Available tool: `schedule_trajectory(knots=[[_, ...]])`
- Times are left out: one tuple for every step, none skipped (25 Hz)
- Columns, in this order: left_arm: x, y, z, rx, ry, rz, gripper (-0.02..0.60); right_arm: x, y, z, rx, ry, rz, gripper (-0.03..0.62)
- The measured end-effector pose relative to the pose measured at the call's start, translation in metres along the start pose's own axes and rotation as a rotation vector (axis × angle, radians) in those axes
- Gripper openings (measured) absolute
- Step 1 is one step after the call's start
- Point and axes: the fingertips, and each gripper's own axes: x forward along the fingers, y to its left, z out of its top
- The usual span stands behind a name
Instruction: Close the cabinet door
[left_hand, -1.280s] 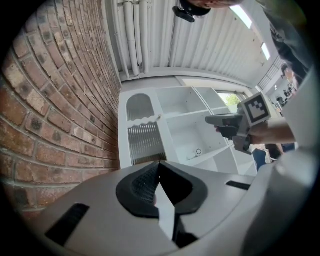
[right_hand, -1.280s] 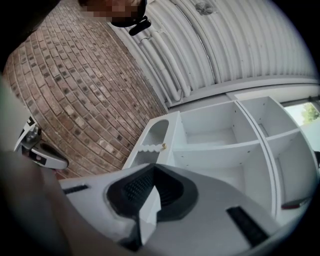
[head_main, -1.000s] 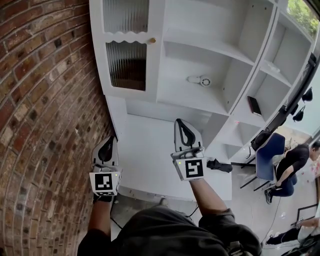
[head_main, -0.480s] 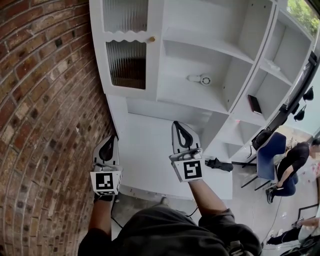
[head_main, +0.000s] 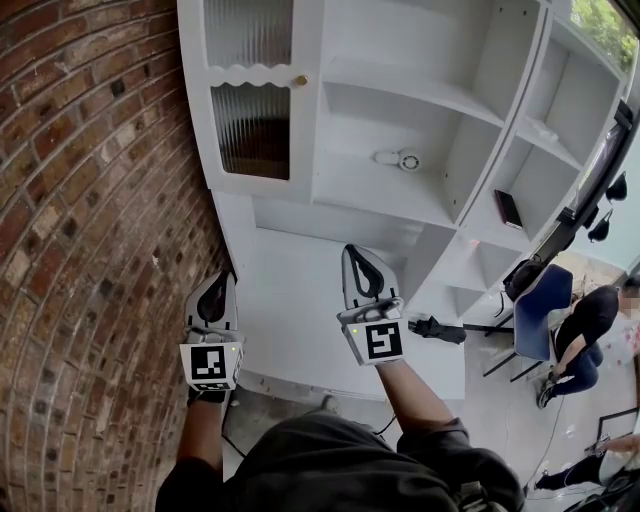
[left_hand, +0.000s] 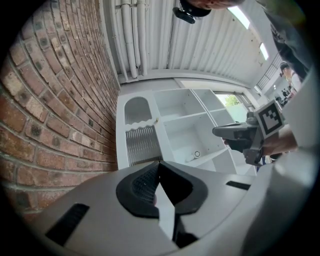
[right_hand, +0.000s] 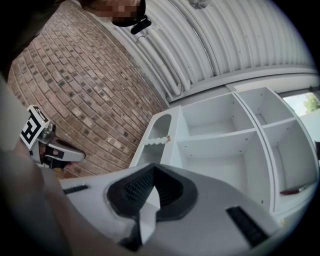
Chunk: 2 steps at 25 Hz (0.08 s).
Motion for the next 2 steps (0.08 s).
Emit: schedule_trajectory(knots=[[0.0001,0.0,0.0006,0.001,-0.001,0.001,0.002,-0.0002,-0.0004,-0.0002,-0.001,0.001,0.0,-0.002],[0.0002,0.0,0.0013,0.002,-0.003,0.001,0.002,-0.0003,-0.0009,-0.0004,-0.002,0.001,0.001,-0.002]])
